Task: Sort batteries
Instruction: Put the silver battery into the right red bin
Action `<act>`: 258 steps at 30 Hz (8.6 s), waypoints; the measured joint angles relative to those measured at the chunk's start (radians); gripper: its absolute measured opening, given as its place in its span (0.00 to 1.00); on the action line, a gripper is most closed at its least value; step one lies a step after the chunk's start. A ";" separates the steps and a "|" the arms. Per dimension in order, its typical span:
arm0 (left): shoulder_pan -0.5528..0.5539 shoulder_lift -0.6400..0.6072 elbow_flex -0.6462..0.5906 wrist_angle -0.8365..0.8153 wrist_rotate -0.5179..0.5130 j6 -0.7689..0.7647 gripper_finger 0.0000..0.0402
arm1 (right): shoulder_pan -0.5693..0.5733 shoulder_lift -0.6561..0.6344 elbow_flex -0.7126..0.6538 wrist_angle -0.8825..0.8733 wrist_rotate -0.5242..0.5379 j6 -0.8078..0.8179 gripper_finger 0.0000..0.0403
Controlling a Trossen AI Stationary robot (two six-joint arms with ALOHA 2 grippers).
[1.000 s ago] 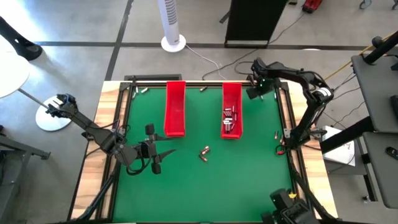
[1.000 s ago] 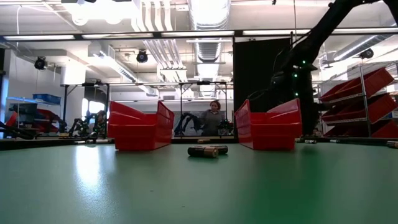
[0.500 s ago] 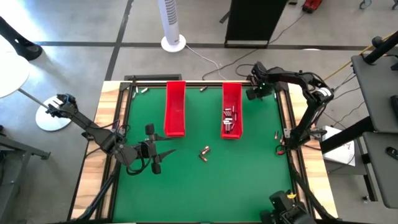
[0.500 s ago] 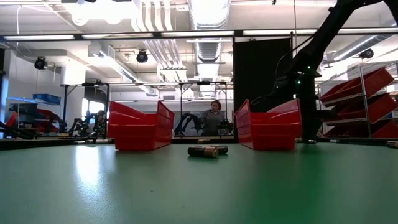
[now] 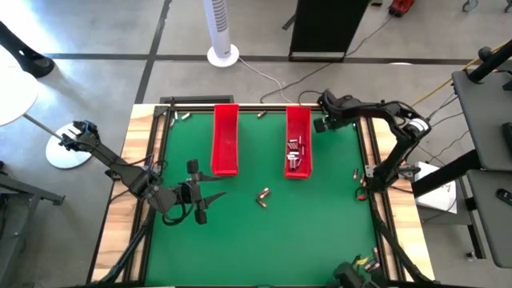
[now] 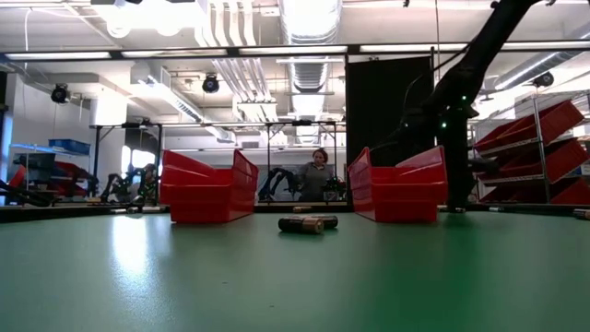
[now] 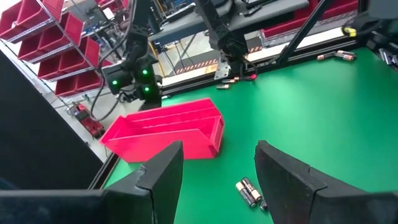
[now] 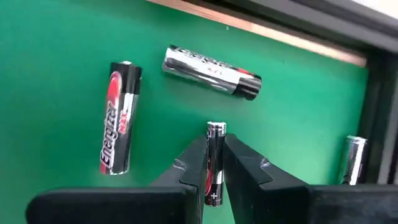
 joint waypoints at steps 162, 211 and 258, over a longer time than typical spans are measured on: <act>-0.099 -0.013 0.000 0.119 0.000 0.099 0.45 | 0.324 0.180 0.443 -0.218 -0.311 -0.811 0.20; -0.099 -0.013 0.000 0.110 0.000 0.080 0.45 | -0.056 -0.095 -0.032 0.147 -0.176 -0.109 0.35; -0.099 -0.013 0.000 0.139 0.000 0.103 0.45 | 0.156 -0.557 -0.015 -0.077 -0.190 -0.134 0.10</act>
